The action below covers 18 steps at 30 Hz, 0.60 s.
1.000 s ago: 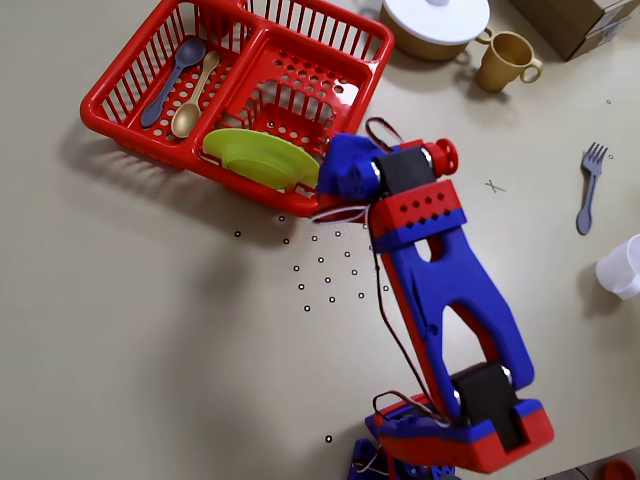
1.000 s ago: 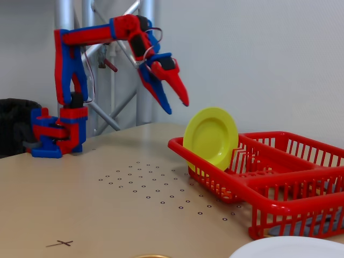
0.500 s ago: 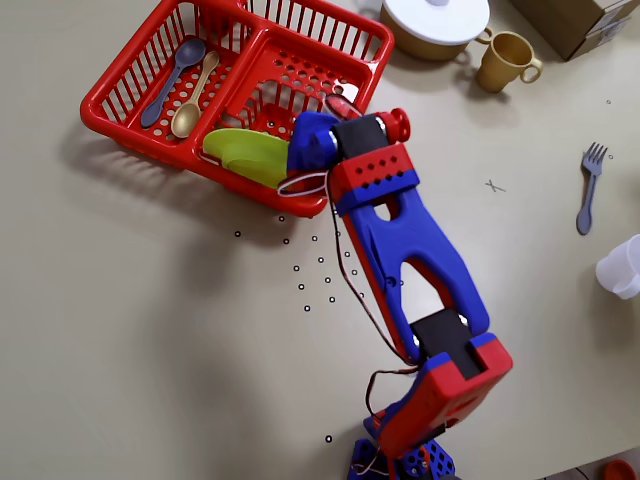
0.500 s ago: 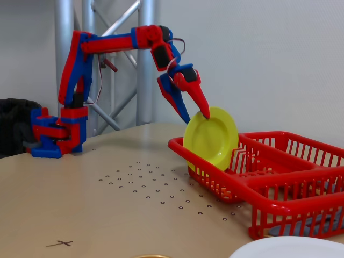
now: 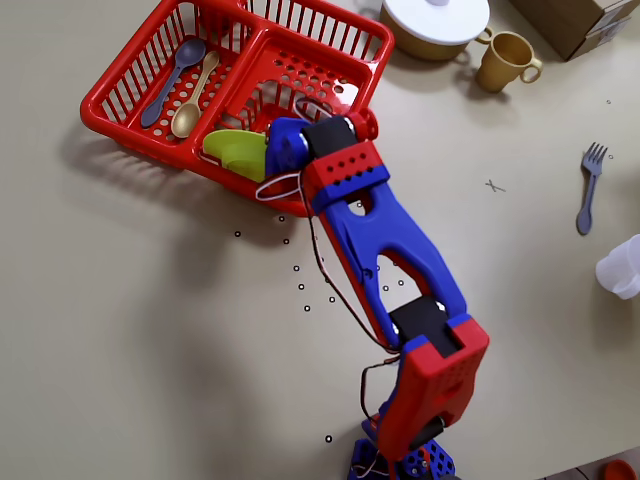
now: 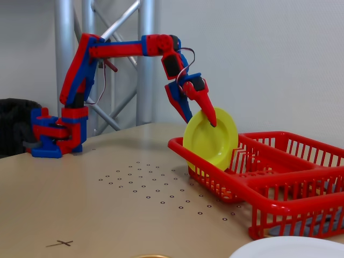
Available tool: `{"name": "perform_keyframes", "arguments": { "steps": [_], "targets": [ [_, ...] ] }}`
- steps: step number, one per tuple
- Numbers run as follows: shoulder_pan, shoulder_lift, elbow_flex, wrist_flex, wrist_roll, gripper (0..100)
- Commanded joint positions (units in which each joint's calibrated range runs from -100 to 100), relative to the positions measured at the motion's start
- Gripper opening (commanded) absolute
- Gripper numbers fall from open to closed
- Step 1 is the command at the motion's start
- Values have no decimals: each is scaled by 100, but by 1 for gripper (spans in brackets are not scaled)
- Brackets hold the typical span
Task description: Grasp the plate, place it on the cross drawn on the table.
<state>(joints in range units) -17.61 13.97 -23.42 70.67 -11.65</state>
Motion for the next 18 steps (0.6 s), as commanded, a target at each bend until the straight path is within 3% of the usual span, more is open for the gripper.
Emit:
{"name": "perform_keyframes", "arguments": {
  "steps": [1,18],
  "targets": [
    [-148,-61,-568,-93,34,23],
    [-241,192,-813,-254,29,2]
  ]
}}
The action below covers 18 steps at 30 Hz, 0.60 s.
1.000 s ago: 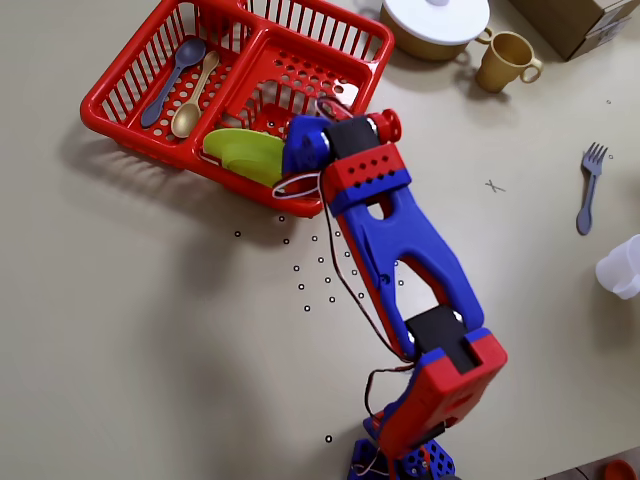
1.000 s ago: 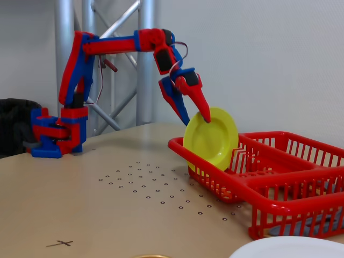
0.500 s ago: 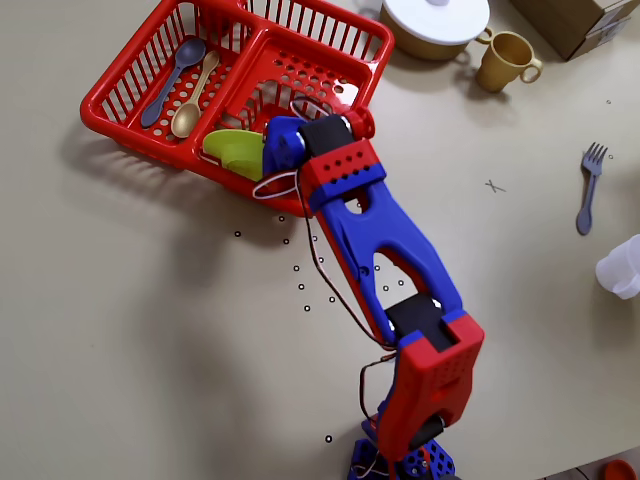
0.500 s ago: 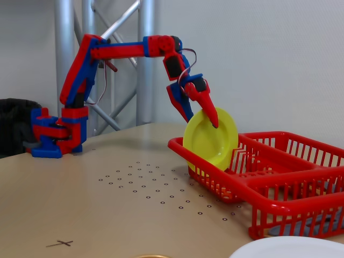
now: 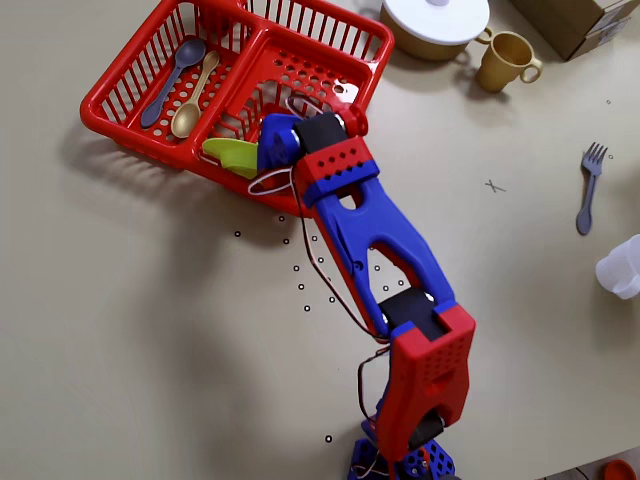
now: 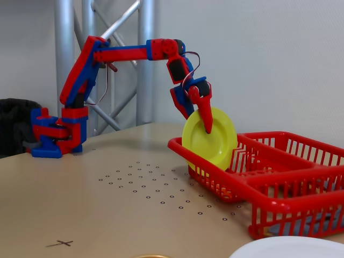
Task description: Grasp the plate, place it on the cross drawn on the table.
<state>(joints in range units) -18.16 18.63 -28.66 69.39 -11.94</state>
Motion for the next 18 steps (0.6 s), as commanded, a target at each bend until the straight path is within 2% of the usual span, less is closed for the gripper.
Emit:
{"name": "perform_keyframes", "arguments": {
  "steps": [1,18],
  "targets": [
    [-201,-290,-289,-118,88,0],
    [-129,-443,-570,155,-234,0]
  ]
}}
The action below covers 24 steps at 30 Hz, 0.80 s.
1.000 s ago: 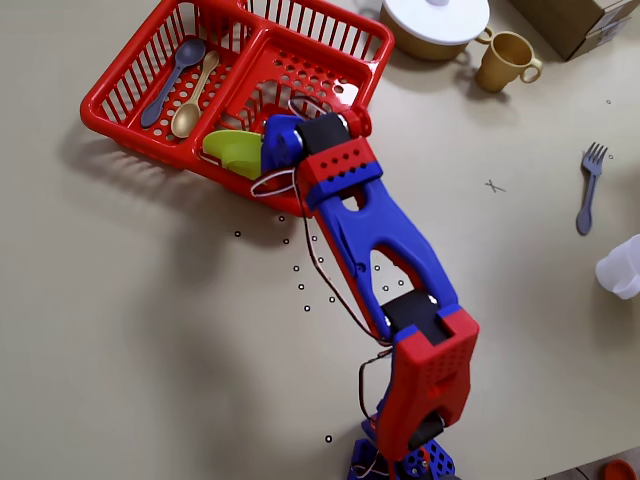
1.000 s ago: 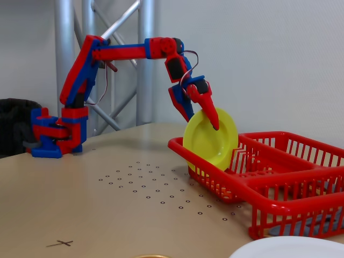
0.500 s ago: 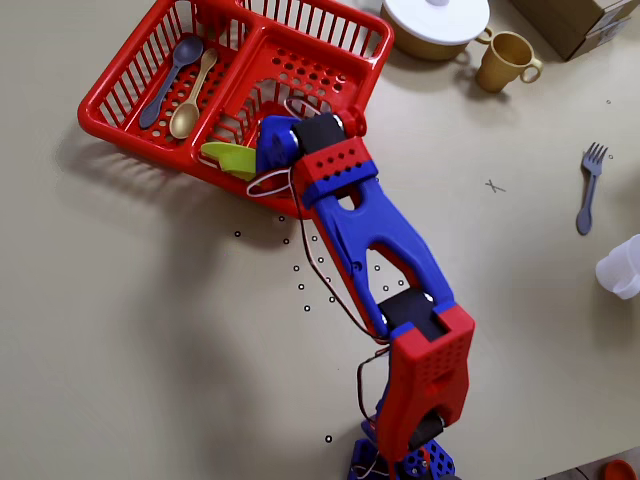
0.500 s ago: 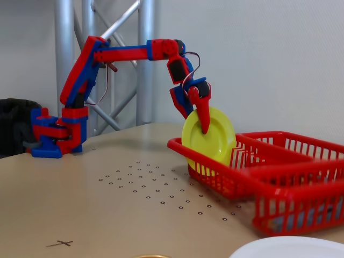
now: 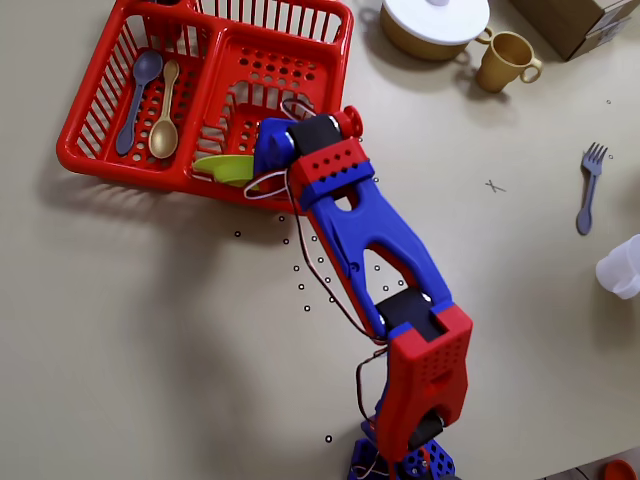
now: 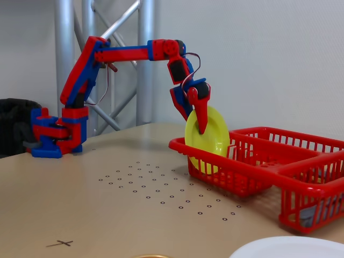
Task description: Grasp the plate, place it on the cross drawn on the table.
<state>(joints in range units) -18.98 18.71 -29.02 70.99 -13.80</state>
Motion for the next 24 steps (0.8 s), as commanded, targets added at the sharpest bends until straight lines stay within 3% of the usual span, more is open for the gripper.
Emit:
{"name": "perform_keyframes", "arguments": {
  "steps": [1,13,24],
  "targets": [
    [-33,-442,-606,35,-63,0],
    [-40,149,-2909,1734,-410,0],
    [-277,183,-4169,2128,-571,0]
  ]
}}
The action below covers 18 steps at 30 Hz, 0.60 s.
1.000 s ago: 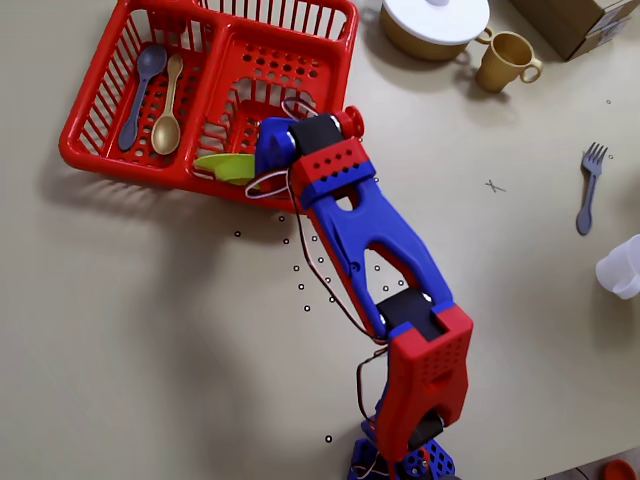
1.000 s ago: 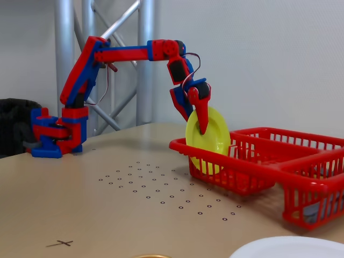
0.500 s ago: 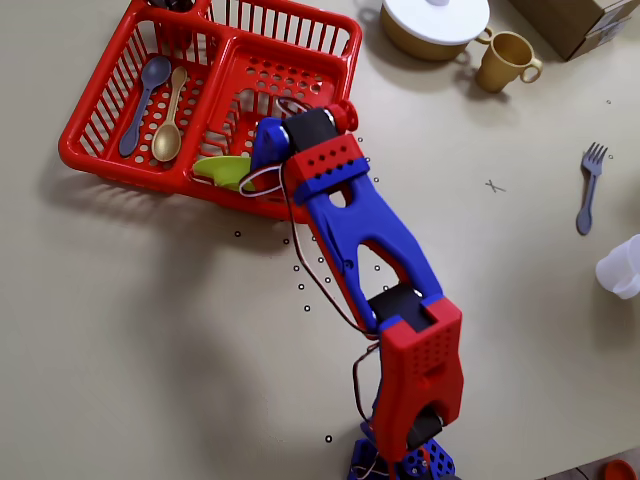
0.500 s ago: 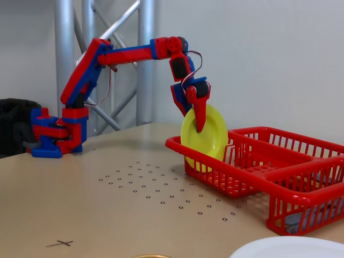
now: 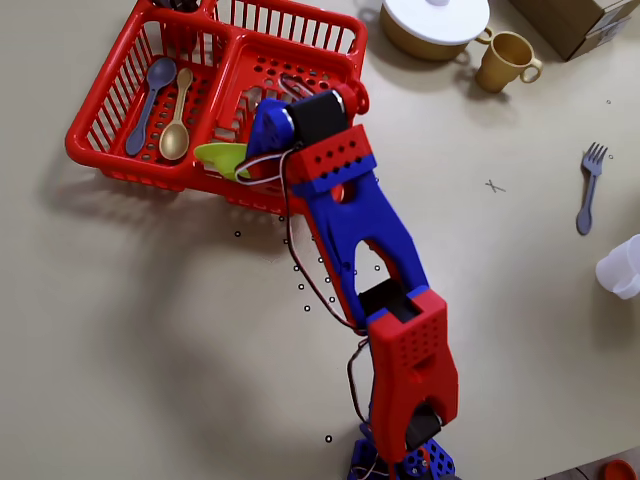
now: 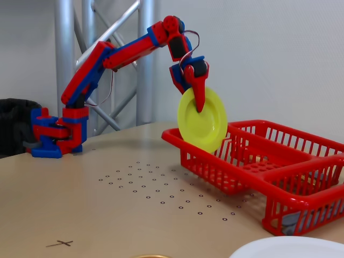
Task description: Grasp the plate, place it on the cross drawn on the table.
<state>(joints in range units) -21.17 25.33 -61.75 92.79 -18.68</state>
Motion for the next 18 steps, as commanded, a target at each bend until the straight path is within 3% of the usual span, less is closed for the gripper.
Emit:
{"name": "perform_keyframes", "arguments": {
  "steps": [1,10,15,18],
  "targets": [
    [-80,-521,-914,-51,-107,0],
    [-195,-766,-697,335,-195,0],
    [-281,-1248,473,617,-117,0],
    [-217,-1079,10,584,-342,0]
  ]
}}
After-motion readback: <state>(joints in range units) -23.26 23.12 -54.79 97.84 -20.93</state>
